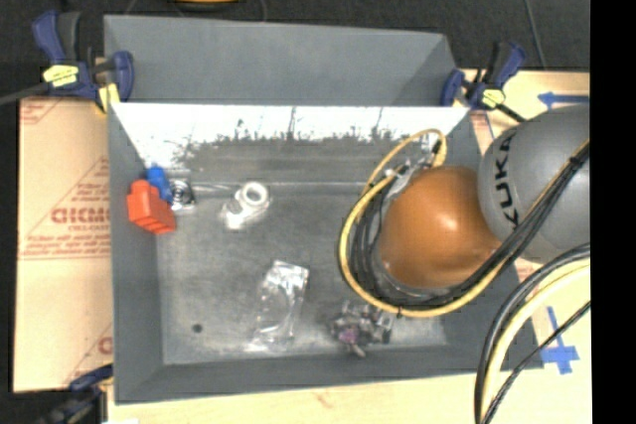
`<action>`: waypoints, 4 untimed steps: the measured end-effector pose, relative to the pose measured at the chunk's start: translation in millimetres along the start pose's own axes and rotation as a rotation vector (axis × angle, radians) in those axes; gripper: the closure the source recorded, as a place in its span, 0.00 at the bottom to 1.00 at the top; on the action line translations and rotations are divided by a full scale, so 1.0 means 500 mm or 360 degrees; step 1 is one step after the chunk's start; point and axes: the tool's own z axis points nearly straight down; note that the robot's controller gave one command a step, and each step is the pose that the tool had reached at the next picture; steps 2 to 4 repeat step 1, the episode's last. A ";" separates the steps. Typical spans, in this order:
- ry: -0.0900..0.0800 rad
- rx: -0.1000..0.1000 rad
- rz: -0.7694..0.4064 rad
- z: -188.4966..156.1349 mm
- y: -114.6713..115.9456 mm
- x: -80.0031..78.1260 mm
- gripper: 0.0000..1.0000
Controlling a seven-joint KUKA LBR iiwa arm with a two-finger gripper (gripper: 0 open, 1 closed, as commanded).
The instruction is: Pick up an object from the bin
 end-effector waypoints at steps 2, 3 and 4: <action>-0.0004 0.0009 0.0020 -0.262 -0.003 -0.016 1.00; -0.0004 0.0009 0.0020 -0.262 -0.003 -0.016 1.00; -0.0004 0.0009 0.0020 -0.262 -0.003 -0.016 1.00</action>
Offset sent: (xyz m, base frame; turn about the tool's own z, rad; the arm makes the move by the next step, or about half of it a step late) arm 0.0024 0.0067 0.1265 0.0085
